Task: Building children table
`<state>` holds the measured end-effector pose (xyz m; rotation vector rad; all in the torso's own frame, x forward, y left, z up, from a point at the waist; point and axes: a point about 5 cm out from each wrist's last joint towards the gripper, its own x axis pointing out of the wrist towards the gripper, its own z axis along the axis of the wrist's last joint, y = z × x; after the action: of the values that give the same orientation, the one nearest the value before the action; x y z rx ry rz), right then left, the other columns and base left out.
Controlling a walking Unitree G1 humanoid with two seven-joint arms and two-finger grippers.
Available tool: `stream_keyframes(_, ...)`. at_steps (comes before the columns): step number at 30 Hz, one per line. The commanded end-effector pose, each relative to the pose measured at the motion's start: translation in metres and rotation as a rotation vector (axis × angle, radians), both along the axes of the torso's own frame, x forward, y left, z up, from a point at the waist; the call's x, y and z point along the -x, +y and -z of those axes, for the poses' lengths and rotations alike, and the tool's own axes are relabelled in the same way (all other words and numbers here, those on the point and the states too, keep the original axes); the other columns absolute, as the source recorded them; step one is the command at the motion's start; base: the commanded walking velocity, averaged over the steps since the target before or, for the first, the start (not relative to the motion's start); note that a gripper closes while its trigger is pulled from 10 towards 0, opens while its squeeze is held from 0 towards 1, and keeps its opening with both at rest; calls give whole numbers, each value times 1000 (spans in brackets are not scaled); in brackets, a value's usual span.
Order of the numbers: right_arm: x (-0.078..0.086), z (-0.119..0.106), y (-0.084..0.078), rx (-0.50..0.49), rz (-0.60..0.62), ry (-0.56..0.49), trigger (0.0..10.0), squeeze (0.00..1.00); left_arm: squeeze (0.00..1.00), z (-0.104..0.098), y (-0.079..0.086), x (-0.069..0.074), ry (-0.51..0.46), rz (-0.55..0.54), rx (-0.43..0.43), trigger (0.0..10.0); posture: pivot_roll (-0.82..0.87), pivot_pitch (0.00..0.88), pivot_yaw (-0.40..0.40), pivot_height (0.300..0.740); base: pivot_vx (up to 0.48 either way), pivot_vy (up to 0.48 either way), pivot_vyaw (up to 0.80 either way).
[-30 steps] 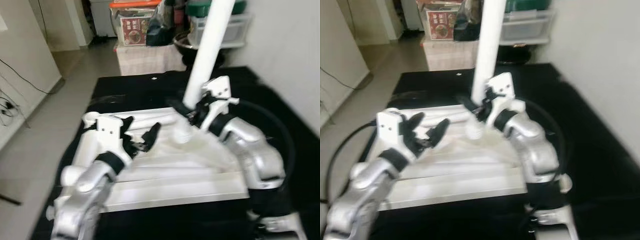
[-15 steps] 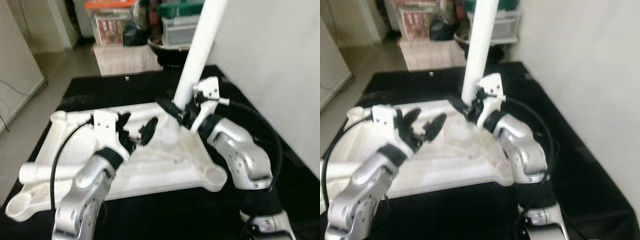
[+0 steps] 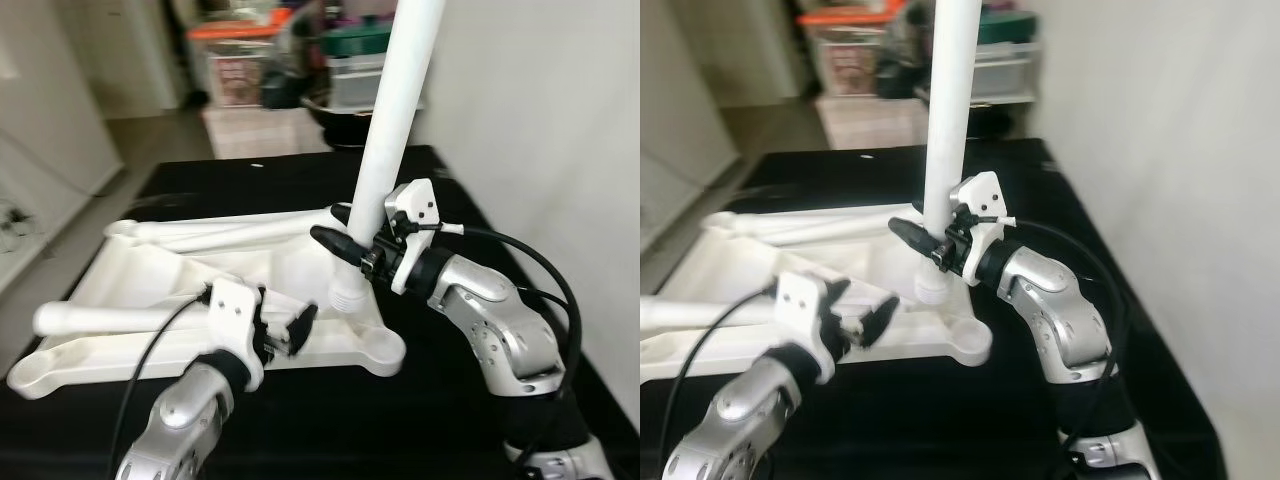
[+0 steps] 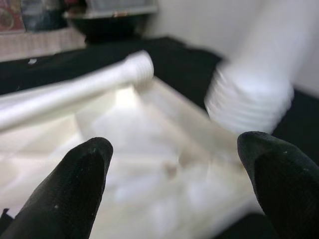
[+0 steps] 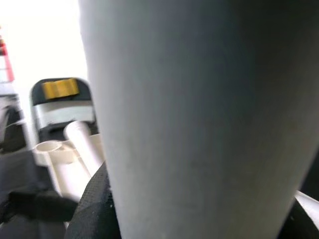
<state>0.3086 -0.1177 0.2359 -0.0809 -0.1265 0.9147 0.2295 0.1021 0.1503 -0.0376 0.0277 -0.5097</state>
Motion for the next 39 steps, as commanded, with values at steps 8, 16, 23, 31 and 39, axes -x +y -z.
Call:
stream_keyframes(8,4,2,1,3,-59,10,10000,0,0,6,-1,11,13,40,-39,10000,-48,0,42,740,0,0,800)
stream_keyframes(16,0,7,0,-31,-5,45,10000,0,0,17,2,12,30,1,-56,10000,-50,6,41,740,0,0,700)
stream_keyframes(23,-4,7,1,-50,42,39,10000,0,0,12,7,16,4,-1,-25,10000,-40,22,42,740,0,0,0)
stream_keyframes(31,-2,9,1,-35,32,42,10000,0,0,11,7,20,13,-8,-21,10000,-23,36,44,740,0,-480,0)
stream_keyframes(39,6,9,4,-1,-101,43,10000,0,0,12,-2,38,39,106,-27,10000,-13,55,37,740,0,-120,0)
